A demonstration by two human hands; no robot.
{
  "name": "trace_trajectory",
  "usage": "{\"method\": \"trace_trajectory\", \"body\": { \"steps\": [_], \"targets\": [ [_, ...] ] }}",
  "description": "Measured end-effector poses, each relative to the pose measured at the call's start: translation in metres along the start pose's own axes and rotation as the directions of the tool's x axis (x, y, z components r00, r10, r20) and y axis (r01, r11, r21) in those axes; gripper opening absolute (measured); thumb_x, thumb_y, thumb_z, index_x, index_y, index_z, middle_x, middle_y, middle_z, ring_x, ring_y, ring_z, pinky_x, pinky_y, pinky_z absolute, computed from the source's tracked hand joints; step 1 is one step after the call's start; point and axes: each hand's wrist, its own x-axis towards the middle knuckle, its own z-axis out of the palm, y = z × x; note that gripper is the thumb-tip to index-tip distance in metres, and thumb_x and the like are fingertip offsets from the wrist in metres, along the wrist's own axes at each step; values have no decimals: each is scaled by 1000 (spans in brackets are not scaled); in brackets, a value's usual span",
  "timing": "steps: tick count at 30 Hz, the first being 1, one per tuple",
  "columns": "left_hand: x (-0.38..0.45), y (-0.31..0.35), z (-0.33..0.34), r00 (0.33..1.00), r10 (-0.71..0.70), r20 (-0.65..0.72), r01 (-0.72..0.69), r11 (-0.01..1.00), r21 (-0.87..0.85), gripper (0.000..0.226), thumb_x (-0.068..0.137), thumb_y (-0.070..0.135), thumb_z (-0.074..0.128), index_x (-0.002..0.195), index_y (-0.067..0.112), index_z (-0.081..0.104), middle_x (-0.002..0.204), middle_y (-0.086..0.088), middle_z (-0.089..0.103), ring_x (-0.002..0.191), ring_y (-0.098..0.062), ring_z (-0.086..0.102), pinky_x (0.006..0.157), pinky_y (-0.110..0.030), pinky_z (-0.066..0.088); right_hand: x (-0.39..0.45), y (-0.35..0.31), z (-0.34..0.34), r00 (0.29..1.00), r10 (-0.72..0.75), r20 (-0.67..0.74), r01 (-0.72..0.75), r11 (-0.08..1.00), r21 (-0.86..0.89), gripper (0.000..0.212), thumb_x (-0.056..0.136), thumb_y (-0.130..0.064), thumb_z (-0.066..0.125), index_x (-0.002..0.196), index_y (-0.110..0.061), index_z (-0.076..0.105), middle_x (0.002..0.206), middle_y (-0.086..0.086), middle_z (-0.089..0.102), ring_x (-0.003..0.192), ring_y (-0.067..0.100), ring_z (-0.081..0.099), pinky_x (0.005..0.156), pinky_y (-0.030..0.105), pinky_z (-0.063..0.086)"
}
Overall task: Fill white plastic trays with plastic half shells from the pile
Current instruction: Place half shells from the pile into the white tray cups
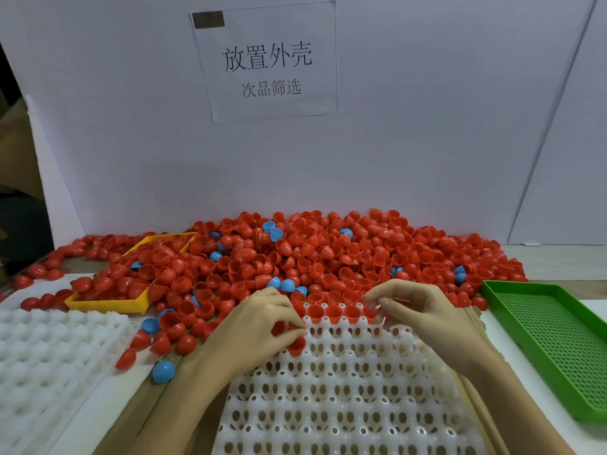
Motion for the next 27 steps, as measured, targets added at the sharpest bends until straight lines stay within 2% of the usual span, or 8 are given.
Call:
{"method": "trace_trajectory", "body": {
  "steps": [3, 6, 11, 14, 17, 19, 23, 27],
  "targets": [
    [7, -4, -4, 977, -153, -148, 116, 966, -232, 13, 92, 38, 72, 96, 30, 81, 93, 23, 72, 101, 1, 65, 95, -13, 48, 0, 0, -1, 1000, -1, -13, 1, 1000, 17, 30, 104, -3, 58, 101, -20, 82, 100, 10, 77, 89, 28, 75, 80, 30, 61],
    [22, -20, -2, 921, -294, -256, 249, 949, -195, 17, 96, 23, 70, 113, 24, 76, 107, 18, 70, 99, -1, 66, 93, -20, 54, 0, 1, -3, 999, 12, -30, -11, 1000, 25, 30, 104, -1, 58, 102, -18, 82, 100, 9, 77, 88, 27, 75, 79, 30, 62],
    [52, -42, -2, 946, -317, -65, 316, 948, -27, 27, 98, 31, 67, 125, 30, 71, 117, 14, 69, 115, -9, 58, 102, -37, 52, 1, 1, -3, 999, 18, -40, -17, 999, 32, 30, 104, -1, 58, 101, -18, 82, 100, 9, 77, 86, 26, 75, 80, 32, 62],
    [67, -46, -3, 953, -296, 65, 291, 954, 78, 20, 93, 41, 72, 112, 34, 75, 102, 18, 73, 108, -6, 58, 101, -41, 52, 1, 1, -4, 999, 27, -36, -26, 999, 38, 30, 104, -1, 58, 101, -18, 82, 99, 9, 77, 86, 25, 74, 80, 31, 62],
    [74, -50, 0, 958, -275, 83, 264, 958, 115, 13, 91, 39, 76, 102, 33, 78, 95, 20, 72, 99, 0, 54, 99, -41, 51, 1, 2, -4, 999, 28, -38, -27, 999, 40, 30, 104, -2, 58, 101, -18, 82, 99, 9, 77, 86, 25, 74, 80, 32, 62],
    [75, -51, 0, 957, -289, 29, 288, 957, 24, 13, 92, 34, 76, 103, 30, 78, 97, 19, 72, 97, 1, 57, 95, -36, 53, 1, 2, -5, 999, 27, -42, -26, 999, 42, 30, 104, -1, 58, 100, -18, 82, 99, 10, 77, 86, 25, 74, 80, 32, 62],
    [68, -40, -8, 898, -405, -171, 328, 876, -355, 13, 93, 27, 75, 105, 30, 77, 99, 16, 75, 96, 4, 67, 85, -16, 53, 0, 0, -5, 998, 32, -45, -30, 998, 49, 31, 104, 0, 57, 100, -17, 82, 98, 11, 77, 85, 25, 74, 79, 31, 62],
    [51, -3, -11, 893, -416, -173, 223, 742, -633, 13, 96, 23, 72, 106, 29, 78, 102, 11, 77, 93, -7, 74, 83, -14, 55, 0, -1, -3, 999, 24, -45, -22, 999, 45, 28, 105, -2, 58, 106, -19, 81, 100, 11, 77, 88, 27, 74, 80, 32, 61]
  ]
}}
